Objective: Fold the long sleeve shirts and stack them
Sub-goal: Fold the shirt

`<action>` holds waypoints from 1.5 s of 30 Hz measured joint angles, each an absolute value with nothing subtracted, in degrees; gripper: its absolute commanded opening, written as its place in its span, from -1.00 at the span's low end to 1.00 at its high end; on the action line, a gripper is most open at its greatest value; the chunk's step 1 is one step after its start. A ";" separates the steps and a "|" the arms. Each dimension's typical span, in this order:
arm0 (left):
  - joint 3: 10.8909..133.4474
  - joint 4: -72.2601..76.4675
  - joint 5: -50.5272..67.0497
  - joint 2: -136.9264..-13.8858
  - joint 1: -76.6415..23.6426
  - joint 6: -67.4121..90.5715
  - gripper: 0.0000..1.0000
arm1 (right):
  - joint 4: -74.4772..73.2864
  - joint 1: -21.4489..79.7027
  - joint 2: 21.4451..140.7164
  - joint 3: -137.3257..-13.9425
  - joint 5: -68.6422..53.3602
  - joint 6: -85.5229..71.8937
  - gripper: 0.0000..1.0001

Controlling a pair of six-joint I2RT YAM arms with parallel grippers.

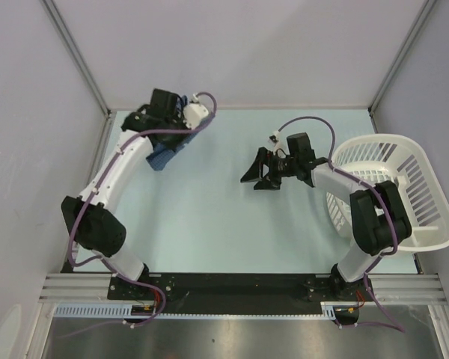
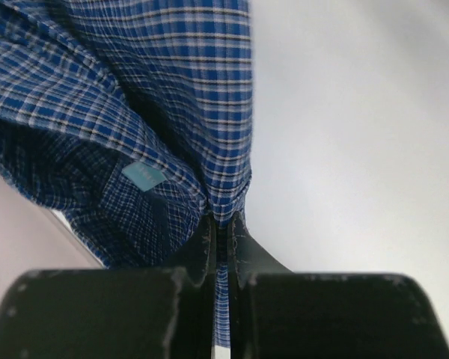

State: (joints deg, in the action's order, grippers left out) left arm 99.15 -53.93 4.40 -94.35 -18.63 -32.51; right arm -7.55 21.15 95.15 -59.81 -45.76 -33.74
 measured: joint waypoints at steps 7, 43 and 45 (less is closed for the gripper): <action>75.00 -44.29 -7.09 -98.80 -32.86 -32.01 -1.00 | 5.08 20.32 100.55 -56.84 -46.00 -48.12 0.86; 89.12 -44.86 32.21 -116.46 -5.54 -15.97 -0.20 | -8.34 22.22 118.72 -71.99 -35.51 -37.98 -0.62; 87.11 -44.45 33.47 -117.40 -5.45 -15.27 -0.37 | -9.91 21.85 121.51 -76.95 -34.94 -34.39 -0.62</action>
State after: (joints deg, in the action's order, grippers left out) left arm 87.11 -44.45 33.47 -117.40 -5.45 -15.27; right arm -9.91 21.85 121.51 -76.95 -34.94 -34.39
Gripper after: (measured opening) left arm 0.425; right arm 0.193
